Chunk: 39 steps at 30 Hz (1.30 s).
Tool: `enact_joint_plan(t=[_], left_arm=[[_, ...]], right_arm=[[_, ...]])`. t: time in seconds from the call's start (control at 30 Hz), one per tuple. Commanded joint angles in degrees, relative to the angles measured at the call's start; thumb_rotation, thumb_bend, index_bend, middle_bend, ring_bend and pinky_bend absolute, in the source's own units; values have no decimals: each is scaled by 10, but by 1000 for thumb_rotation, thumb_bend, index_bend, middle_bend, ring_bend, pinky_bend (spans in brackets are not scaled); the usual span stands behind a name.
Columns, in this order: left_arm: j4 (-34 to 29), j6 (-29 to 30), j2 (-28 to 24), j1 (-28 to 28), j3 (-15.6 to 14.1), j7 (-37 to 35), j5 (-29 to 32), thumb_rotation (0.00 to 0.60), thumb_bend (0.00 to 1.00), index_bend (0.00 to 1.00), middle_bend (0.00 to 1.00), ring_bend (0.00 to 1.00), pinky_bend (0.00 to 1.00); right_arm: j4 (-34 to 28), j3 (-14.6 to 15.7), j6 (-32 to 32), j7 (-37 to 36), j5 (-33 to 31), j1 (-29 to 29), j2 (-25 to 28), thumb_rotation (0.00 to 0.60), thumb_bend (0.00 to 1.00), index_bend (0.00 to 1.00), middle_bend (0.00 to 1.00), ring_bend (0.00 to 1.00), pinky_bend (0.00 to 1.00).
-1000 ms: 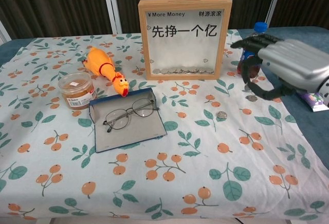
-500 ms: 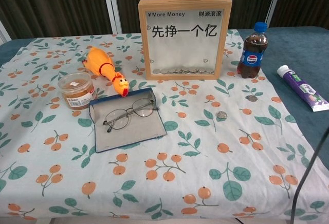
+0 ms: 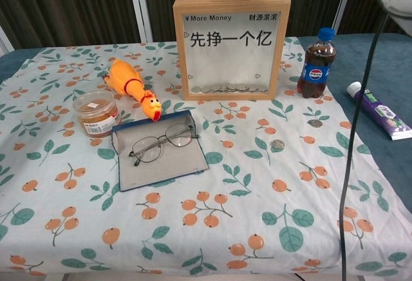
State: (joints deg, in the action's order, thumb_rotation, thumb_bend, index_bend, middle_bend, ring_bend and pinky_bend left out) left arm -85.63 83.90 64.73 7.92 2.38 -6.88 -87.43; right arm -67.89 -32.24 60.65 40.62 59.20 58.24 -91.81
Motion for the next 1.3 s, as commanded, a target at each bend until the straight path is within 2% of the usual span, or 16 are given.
enact_joint_plan(t=[0.03,0.23,0.6,1.3], left_arm=[[1,-1,0,1,0,-2,-1,600,437,0,67,7,12],[4,-5,-2,3,-1,-9,-2,600,437,0,67,7,13],[4,-3,-3,4,-3,-13,-6,600,437,0,67,7,13],[5,-4,-3,7,-5,-19,-12,600,437,0,67,6,13]], right_arm=[[38,15,-13,5,-18,25,-31,600,647,726,194,0,82],[68,39,-12,7,-17,40,-52,600,647,727,194,0,82],[62,62,-5,13,-33,40,-54,600,648,726,194,0,82],[60,82,-2,29,-61,43,-55,600,648,726,194,0,82]])
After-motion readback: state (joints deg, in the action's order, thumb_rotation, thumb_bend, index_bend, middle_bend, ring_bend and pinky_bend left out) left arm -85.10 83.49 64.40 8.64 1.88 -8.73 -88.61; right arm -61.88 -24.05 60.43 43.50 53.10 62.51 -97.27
